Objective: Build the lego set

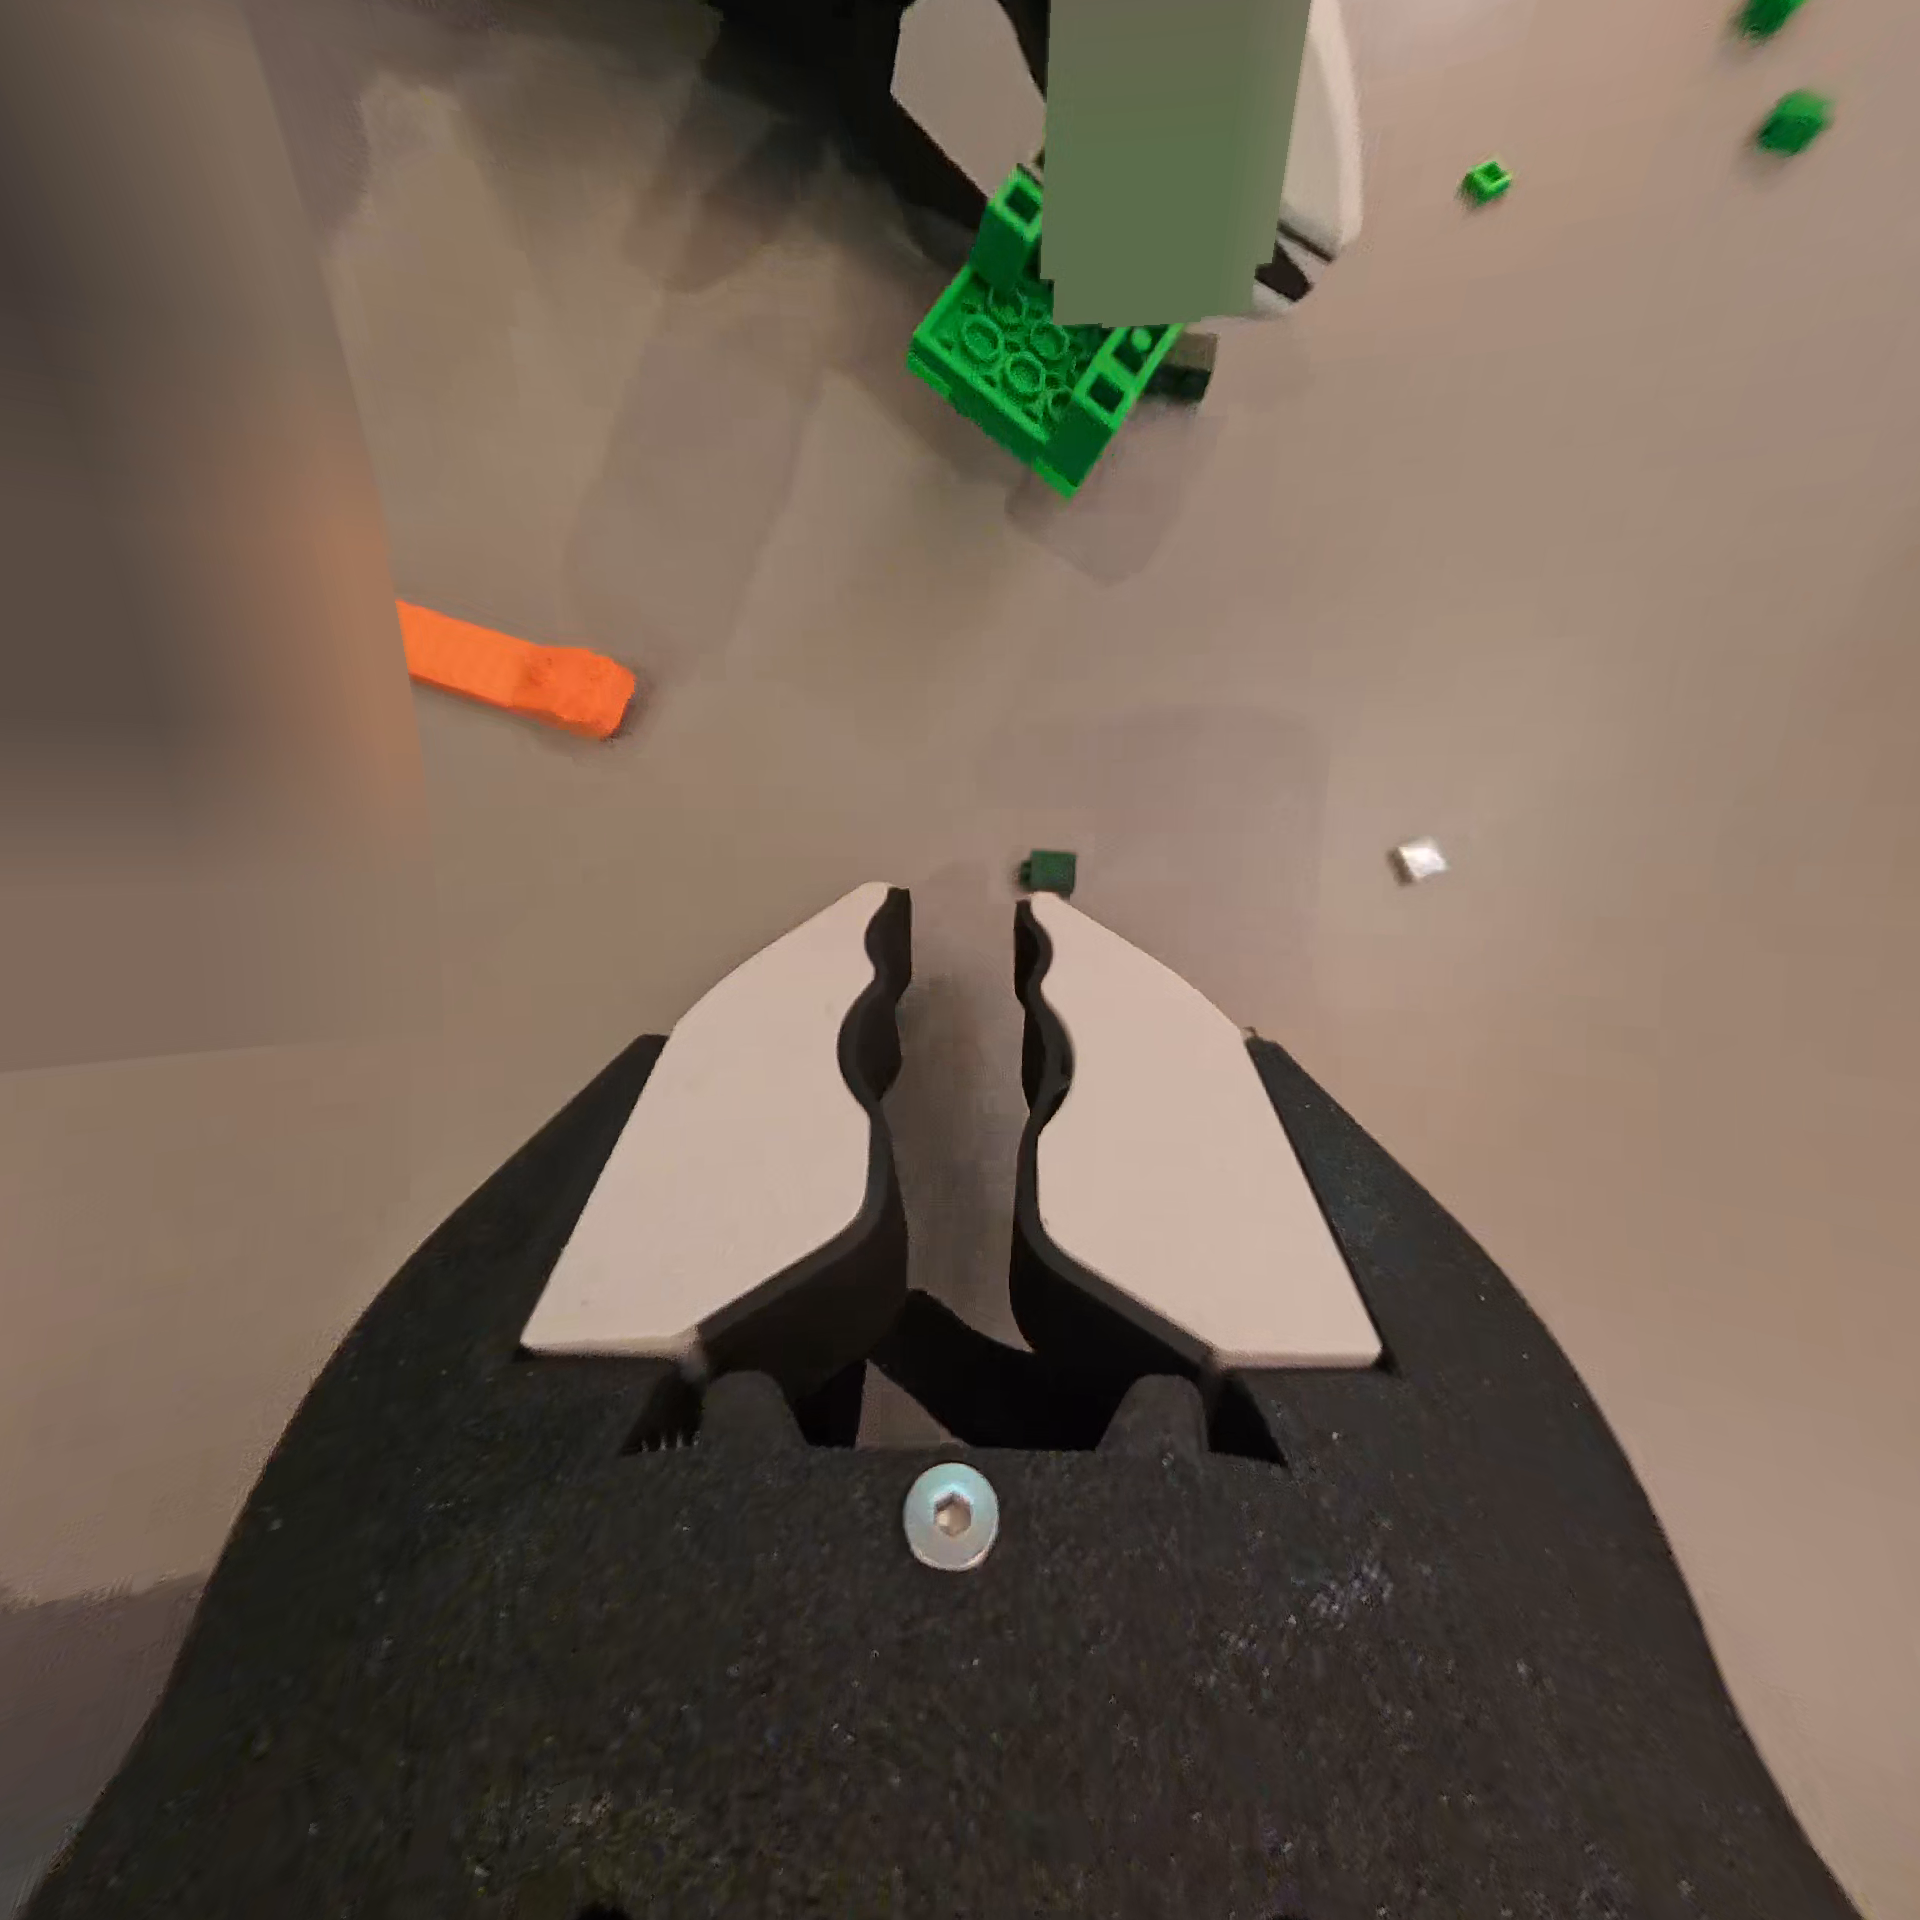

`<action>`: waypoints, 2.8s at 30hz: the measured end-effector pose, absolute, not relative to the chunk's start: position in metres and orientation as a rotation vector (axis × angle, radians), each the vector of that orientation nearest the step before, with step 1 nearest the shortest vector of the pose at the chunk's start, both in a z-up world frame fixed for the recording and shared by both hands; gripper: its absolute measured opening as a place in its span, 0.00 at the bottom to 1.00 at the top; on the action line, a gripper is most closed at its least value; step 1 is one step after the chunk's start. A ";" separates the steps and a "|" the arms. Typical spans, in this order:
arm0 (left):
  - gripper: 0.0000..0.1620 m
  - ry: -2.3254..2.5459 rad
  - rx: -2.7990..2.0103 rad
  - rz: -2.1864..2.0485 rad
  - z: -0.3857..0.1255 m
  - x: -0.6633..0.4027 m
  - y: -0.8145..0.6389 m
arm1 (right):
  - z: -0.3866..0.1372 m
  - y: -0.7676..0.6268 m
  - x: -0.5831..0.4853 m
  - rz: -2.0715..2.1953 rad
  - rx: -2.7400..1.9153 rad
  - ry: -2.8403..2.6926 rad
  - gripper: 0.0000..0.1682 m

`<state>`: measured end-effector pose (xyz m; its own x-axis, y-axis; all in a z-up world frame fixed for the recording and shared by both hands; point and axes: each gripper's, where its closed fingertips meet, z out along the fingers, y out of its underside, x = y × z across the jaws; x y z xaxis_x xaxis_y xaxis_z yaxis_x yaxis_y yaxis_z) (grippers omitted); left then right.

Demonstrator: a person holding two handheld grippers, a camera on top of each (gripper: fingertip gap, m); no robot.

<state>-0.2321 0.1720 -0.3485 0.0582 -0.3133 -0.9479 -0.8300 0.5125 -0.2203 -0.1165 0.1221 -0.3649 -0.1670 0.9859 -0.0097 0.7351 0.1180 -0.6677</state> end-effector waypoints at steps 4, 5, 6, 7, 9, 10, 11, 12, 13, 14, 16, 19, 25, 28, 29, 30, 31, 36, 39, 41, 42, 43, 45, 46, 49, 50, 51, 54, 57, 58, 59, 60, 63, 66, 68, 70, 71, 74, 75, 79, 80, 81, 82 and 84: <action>0.03 1.524 -1.054 0.505 -0.352 -0.233 0.174 | -0.380 0.136 -0.126 0.746 -1.659 -1.998 0.12; 0.03 1.537 -1.052 0.510 -0.354 -0.232 0.174 | -0.380 0.136 -0.128 0.776 -1.663 -1.996 0.12; 0.03 1.553 -1.052 0.511 -0.356 -0.231 0.173 | -0.381 0.136 -0.130 0.805 -1.667 -1.995 0.12; 0.03 1.567 -1.053 0.510 -0.358 -0.230 0.173 | -0.382 0.135 -0.130 0.823 -1.670 -1.999 0.12; 0.03 1.577 -1.056 0.511 -0.360 -0.230 0.173 | -0.387 0.128 -0.126 0.856 -1.692 -2.056 0.10; 0.03 1.577 -1.059 0.509 -0.360 -0.230 0.173 | -0.388 0.121 -0.122 0.894 -1.697 -2.098 0.09; 0.03 1.576 -1.063 0.505 -0.360 -0.230 0.174 | -0.387 0.117 -0.120 0.923 -1.687 -2.111 0.09; 0.04 1.575 -1.064 0.501 -0.360 -0.229 0.173 | -0.385 0.118 -0.120 0.930 -1.661 -2.096 0.09; 0.03 1.575 -1.060 0.497 -0.360 -0.228 0.173 | -0.383 0.121 -0.121 0.940 -1.631 -2.076 0.09; 0.03 1.577 -1.058 0.491 -0.360 -0.227 0.172 | -0.381 0.123 -0.122 0.944 -1.612 -2.056 0.09; 0.03 1.587 -1.044 0.486 -0.360 -0.224 0.170 | -0.382 0.127 -0.125 0.928 -1.561 -2.043 0.09; 0.04 1.612 -1.017 0.484 -0.362 -0.220 0.167 | -0.388 0.127 -0.130 0.864 -1.429 -2.095 0.09; 0.03 1.609 -1.021 0.451 -0.362 -0.220 0.166 | -0.390 0.126 -0.132 0.947 -1.371 -2.158 0.05; 0.03 1.625 -1.018 0.465 -0.364 -0.220 0.166 | -0.389 0.127 -0.132 0.964 -1.403 -2.161 0.05; 0.03 1.632 -1.013 0.479 -0.364 -0.219 0.166 | -0.389 0.129 -0.132 0.965 -1.447 -2.140 0.05; 0.03 1.636 -1.006 0.502 -0.364 -0.219 0.167 | -0.385 0.130 -0.133 0.982 -1.496 -2.095 0.05; 0.03 1.638 -1.002 0.538 -0.364 -0.220 0.169 | -0.378 0.132 -0.134 1.005 -1.553 -2.034 0.04; 0.04 1.675 -0.999 0.738 -0.366 -0.219 0.175 | -0.348 0.133 -0.137 0.969 -1.823 -1.736 0.04; 0.04 1.731 -0.991 0.893 -0.371 -0.220 0.179 | -0.345 0.124 -0.138 0.794 -1.909 -1.694 0.04; 0.04 1.755 -0.956 0.977 -0.372 -0.218 0.179 | -0.345 0.118 -0.140 0.672 -1.954 -1.667 0.04; 0.03 1.754 -0.942 0.996 -0.370 -0.216 0.178 | -0.347 0.116 -0.140 0.616 -1.973 -1.672 0.04; 0.04 1.758 -0.936 0.996 -0.370 -0.214 0.176 | -0.350 0.116 -0.141 0.555 -1.985 -1.674 0.04; 0.03 1.761 -0.907 0.997 -0.370 -0.210 0.173 | -0.359 0.116 -0.141 0.455 -2.025 -1.691 0.04; 0.03 1.759 -0.888 1.006 -0.368 -0.208 0.172 | -0.362 0.115 -0.143 0.447 -2.039 -1.702 0.04; 0.03 1.758 -0.862 1.004 -0.368 -0.205 0.170 | -0.368 0.110 -0.150 0.464 -2.071 -1.722 0.04; 0.03 1.759 -0.853 1.008 -0.367 -0.205 0.170 | -0.370 0.111 -0.150 0.431 -2.076 -1.733 0.04; 0.03 1.759 -0.850 1.007 -0.367 -0.205 0.170 | -0.372 0.112 -0.150 0.408 -2.074 -1.745 0.04; 0.04 1.760 -0.838 1.010 -0.367 -0.205 0.169 | -0.377 0.110 -0.151 0.380 -2.095 -1.770 0.04; 0.04 1.761 -0.829 1.012 -0.367 -0.205 0.169 | -0.379 0.110 -0.151 0.362 -2.093 -1.795 0.04; 0.04 1.760 -0.824 1.014 -0.366 -0.204 0.169 | -0.379 0.110 -0.151 0.361 -2.093 -1.798 0.04; 0.04 1.759 -0.822 1.015 -0.366 -0.204 0.169 | -0.379 0.110 -0.152 0.361 -2.093 -1.800 0.04; 0.04 1.759 -0.821 1.017 -0.366 -0.204 0.169 | -0.379 0.109 -0.152 0.362 -2.095 -1.803 0.04; 0.03 1.759 -0.809 1.018 -0.366 -0.203 0.168 | -0.376 0.107 -0.156 0.399 -2.089 -1.804 0.04; 0.03 1.756 -0.805 1.019 -0.365 -0.203 0.168 | -0.377 0.108 -0.156 0.387 -2.076 -1.813 0.04; 0.03 1.757 -0.808 1.017 -0.365 -0.203 0.168 | -0.377 0.107 -0.156 0.396 -2.069 -1.812 0.04; 0.03 1.758 -0.803 1.018 -0.365 -0.202 0.167 | -0.377 0.107 -0.156 0.411 -2.057 -1.810 0.04; 0.03 1.759 -0.803 1.019 -0.365 -0.202 0.167 | -0.377 0.106 -0.156 0.419 -2.051 -1.804 0.04; 0.03 1.759 -0.803 1.021 -0.365 -0.202 0.168 | -0.377 0.107 -0.156 0.436 -2.027 -1.780 0.04; 0.03 1.760 -0.804 1.019 -0.366 -0.202 0.168 | -0.377 0.107 -0.156 0.442 -2.019 -1.768 0.05; 0.03 1.760 -0.809 1.015 -0.366 -0.202 0.168 | -0.377 0.107 -0.157 0.478 -1.999 -1.727 0.05; 0.03 1.761 -0.811 1.014 -0.366 -0.202 0.168 | -0.377 0.107 -0.157 0.486 -1.994 -1.720 0.05; 0.03 1.761 -0.812 1.012 -0.366 -0.202 0.168 | -0.378 0.106 -0.157 0.499 -1.991 -1.720 0.05; 0.03 1.761 -0.813 1.010 -0.366 -0.202 0.168 | -0.380 0.105 -0.156 0.506 -1.992 -1.723 0.05; 0.03 1.762 -0.809 1.009 -0.366 -0.202 0.167 | -0.384 0.104 -0.157 0.509 -1.983 -1.720 0.05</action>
